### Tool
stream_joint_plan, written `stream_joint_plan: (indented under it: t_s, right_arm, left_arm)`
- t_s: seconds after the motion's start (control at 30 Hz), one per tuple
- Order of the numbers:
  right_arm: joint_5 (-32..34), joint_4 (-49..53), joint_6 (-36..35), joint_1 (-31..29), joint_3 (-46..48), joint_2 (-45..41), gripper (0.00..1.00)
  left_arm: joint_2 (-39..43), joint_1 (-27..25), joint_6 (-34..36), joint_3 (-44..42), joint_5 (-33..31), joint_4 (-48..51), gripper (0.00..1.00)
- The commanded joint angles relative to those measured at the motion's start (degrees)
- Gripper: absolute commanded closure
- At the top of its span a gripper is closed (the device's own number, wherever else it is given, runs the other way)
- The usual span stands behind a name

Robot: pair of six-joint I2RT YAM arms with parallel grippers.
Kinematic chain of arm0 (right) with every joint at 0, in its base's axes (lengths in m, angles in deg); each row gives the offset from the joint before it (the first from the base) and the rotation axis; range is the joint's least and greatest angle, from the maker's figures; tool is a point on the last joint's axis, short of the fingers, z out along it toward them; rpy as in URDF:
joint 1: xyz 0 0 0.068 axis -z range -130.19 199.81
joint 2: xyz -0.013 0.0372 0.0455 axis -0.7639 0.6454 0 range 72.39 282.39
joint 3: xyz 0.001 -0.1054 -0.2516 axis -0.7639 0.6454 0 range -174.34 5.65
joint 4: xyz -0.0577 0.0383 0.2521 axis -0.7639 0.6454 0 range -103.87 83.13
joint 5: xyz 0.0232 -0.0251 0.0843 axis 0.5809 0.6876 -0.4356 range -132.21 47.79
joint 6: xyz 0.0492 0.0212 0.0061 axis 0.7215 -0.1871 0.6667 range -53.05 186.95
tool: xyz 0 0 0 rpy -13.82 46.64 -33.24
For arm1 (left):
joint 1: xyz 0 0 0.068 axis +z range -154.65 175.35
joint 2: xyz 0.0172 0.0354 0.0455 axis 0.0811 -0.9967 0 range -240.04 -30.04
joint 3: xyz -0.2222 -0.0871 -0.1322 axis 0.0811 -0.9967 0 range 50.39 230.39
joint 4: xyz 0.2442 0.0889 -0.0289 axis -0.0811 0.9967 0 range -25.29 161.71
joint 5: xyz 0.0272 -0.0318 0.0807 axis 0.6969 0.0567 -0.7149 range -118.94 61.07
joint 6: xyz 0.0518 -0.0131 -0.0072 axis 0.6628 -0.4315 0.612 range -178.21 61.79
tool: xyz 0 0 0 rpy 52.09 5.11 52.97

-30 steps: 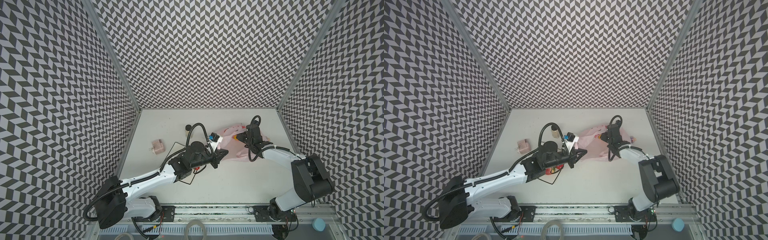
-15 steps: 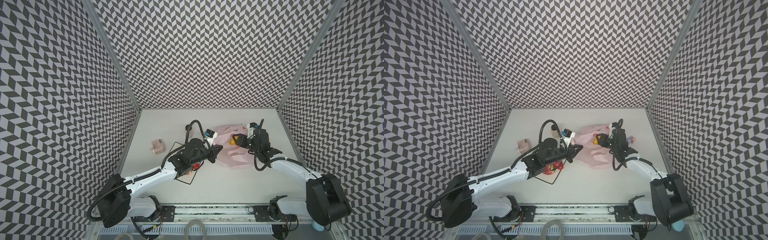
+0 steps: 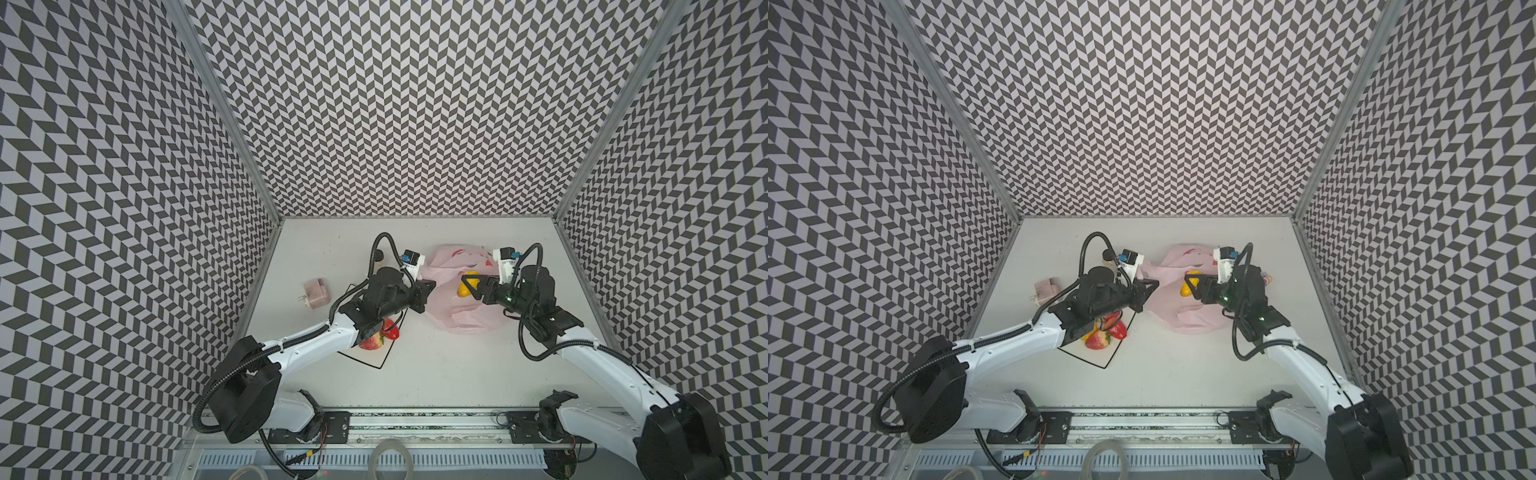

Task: Take the fake fruits out of the plastic bag
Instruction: 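Carry the yellow fruit to the white tray and release it with the right gripper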

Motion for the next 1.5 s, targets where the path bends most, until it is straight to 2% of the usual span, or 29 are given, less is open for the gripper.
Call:
stream_joint_plan:
  t_s: [0.0,0.2,0.37,0.4,0.47,0.6,0.67,0.7,0.93,1.07,1.2,1.37,1.47]
  right_arm:
    - [-2.85,-1.76,-2.33,-1.01,1.67,-6.00,0.74]
    - [-5.36,-1.54,-3.49,-2.47,0.77,-9.70,0.74]
    - [-1.06,-0.79,-3.83,-4.40,-0.82,-10.37,0.73]
    - [0.48,-0.38,-3.71,-4.43,-1.14,-10.39,0.73]
    - [2.70,0.22,-3.96,-4.47,-1.87,-10.48,0.73]
    - [5.48,1.42,-4.55,-4.53,-4.20,-9.66,0.73]
    - [5.78,1.74,-4.99,-4.55,-5.54,-8.96,0.73]
    - [5.78,1.85,-5.14,-4.58,-6.14,-8.46,0.73]
    - [7.93,1.22,-6.38,-6.61,-10.66,-3.85,0.73]
    - [9.78,0.54,-7.06,-9.61,-14.19,1.45,0.73]
    - [11.85,0.24,-7.45,-13.99,-18.59,7.95,0.73]
    - [14.45,-1.04,-8.45,-21.57,-25.53,17.81,0.73]
    - [15.38,-2.31,-8.70,-26.43,-28.99,24.50,0.73]
  left_arm:
    - [-1.25,0.67,-1.39,2.57,1.70,-2.43,1.00]
    - [-3.48,1.00,-1.73,3.56,3.29,-2.61,1.00]
    - [-5.08,1.07,-1.73,3.56,4.76,-2.30,1.00]
    - [-5.33,1.05,-1.82,3.56,5.02,-1.74,0.95]
    - [-5.30,0.99,-1.95,3.28,6.05,-1.22,0.82]
    - [-3.13,0.83,-1.51,1.92,7.56,-1.10,0.36]
    - [-1.03,0.37,-0.58,0.86,6.90,-0.76,0.18]
    - [0.40,0.20,-0.50,0.06,6.41,-0.66,0.02]
    - [12.42,-0.15,3.48,-5.43,4.05,2.00,0.00]
    - [20.75,-0.14,4.20,-7.21,-0.56,5.87,0.00]
    - [28.12,0.26,1.87,-6.12,-12.15,12.57,0.00]
    - [36.41,3.08,-4.87,-3.66,-31.74,22.16,0.00]
    - [40.13,6.29,-7.33,-2.85,-37.40,26.25,0.01]
